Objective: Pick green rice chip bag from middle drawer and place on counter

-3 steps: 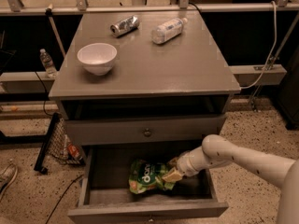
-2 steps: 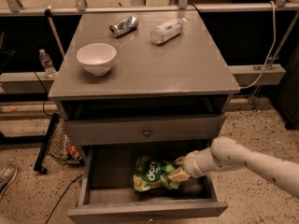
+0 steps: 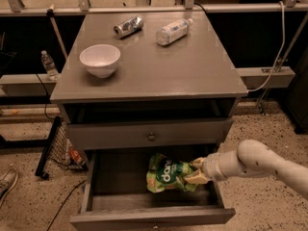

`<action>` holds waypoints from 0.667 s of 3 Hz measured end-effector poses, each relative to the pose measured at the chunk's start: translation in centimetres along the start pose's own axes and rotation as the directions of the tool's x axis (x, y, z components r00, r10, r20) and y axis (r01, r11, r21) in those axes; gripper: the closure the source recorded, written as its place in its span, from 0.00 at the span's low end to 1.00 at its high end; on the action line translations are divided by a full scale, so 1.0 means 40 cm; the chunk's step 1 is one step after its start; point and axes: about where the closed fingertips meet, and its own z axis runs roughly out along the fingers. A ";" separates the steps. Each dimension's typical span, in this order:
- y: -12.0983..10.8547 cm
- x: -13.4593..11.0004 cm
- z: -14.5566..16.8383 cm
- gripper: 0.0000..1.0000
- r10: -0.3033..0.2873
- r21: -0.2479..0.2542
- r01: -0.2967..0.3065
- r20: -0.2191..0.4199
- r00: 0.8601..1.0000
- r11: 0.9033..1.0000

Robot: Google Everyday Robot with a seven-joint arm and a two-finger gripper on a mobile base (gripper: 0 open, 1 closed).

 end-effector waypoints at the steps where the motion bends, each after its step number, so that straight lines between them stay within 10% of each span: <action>1: 0.028 -0.018 -0.025 1.00 -0.033 -0.003 0.033 -0.010 0.999 0.999; 2: 0.084 -0.054 -0.077 1.00 -0.099 0.004 0.099 -0.037 0.994 0.995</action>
Offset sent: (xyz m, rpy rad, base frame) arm -0.0665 0.0002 0.0778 -0.1194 -0.1277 0.1199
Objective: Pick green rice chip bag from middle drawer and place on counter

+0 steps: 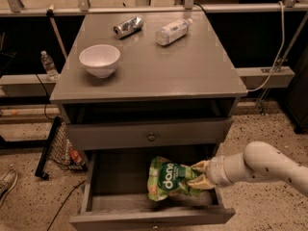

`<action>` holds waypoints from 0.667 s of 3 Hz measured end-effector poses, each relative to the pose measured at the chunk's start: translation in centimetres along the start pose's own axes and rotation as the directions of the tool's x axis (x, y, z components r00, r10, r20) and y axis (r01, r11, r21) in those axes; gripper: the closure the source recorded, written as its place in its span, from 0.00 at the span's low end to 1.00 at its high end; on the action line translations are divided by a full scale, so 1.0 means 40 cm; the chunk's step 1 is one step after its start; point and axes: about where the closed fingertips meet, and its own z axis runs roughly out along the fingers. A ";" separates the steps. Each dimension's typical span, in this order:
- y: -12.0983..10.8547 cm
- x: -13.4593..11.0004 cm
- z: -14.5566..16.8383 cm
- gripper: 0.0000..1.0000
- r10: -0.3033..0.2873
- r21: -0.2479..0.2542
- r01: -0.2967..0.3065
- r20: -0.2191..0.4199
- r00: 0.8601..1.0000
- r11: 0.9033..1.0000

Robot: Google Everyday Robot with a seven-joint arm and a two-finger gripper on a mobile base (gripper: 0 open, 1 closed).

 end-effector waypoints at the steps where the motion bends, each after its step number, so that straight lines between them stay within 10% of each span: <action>1: 0.052 -0.052 -0.089 1.00 -0.084 0.024 0.085 -0.017 0.996 0.996; 2: 0.063 -0.077 -0.149 1.00 -0.123 0.052 0.123 -0.013 0.992 0.991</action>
Offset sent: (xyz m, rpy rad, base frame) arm -0.0394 -0.0236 0.0906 -0.0456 -0.1716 0.0548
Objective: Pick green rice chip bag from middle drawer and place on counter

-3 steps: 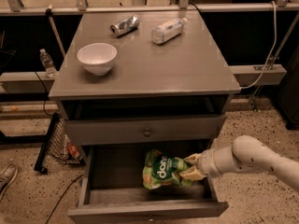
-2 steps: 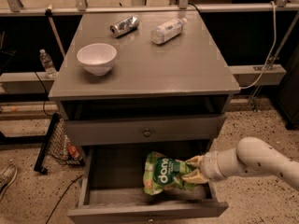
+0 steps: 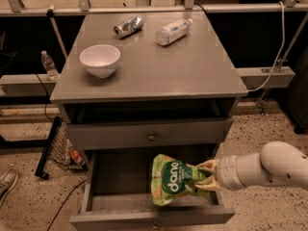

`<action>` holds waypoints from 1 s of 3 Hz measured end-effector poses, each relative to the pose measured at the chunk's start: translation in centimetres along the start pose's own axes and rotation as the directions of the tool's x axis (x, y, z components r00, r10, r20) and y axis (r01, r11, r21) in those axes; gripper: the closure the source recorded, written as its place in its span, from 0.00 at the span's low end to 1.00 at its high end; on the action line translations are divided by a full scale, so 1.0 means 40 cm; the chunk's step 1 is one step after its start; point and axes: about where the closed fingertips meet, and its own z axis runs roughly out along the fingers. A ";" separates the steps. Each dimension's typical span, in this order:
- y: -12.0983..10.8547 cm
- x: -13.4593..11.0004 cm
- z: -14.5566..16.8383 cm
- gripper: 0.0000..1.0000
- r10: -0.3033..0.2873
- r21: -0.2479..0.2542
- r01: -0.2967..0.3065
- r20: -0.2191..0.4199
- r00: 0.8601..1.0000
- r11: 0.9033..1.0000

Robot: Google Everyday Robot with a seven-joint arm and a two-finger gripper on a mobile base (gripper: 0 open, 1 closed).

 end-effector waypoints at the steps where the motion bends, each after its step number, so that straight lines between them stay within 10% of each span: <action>1: -0.010 -0.007 -0.013 1.00 -0.009 0.009 0.009 0.000 1.000 1.000; 3: -0.078 -0.046 -0.111 1.00 -0.056 0.088 0.056 -0.012 0.998 0.995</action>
Offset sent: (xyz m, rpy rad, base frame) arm 0.0179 -0.0151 0.0396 -0.0126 -0.0790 -0.0033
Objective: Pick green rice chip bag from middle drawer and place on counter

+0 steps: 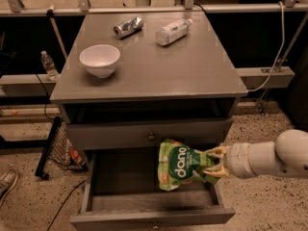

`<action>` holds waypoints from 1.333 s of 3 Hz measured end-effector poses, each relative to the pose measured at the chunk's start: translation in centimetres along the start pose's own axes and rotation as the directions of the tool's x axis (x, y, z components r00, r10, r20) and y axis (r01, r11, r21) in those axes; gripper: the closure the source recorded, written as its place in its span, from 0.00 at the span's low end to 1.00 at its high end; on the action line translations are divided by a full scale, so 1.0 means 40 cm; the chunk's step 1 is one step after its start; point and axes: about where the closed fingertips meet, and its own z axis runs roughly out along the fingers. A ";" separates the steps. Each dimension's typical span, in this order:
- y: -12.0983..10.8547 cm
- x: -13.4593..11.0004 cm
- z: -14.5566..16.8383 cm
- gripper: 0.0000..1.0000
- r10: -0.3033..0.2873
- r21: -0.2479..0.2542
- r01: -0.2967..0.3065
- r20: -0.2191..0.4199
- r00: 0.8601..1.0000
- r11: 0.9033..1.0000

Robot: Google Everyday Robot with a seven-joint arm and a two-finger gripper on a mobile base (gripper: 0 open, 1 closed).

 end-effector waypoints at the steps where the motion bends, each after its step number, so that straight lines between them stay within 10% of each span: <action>1: -0.049 -0.022 -0.060 1.00 -0.032 0.054 0.033 -0.013 0.999 0.998; 4: -0.118 -0.069 -0.142 1.00 -0.097 0.135 0.103 -0.049 0.994 0.986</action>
Offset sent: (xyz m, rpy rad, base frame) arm 0.0271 -0.0291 0.0949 -0.0932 -0.2123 -0.0405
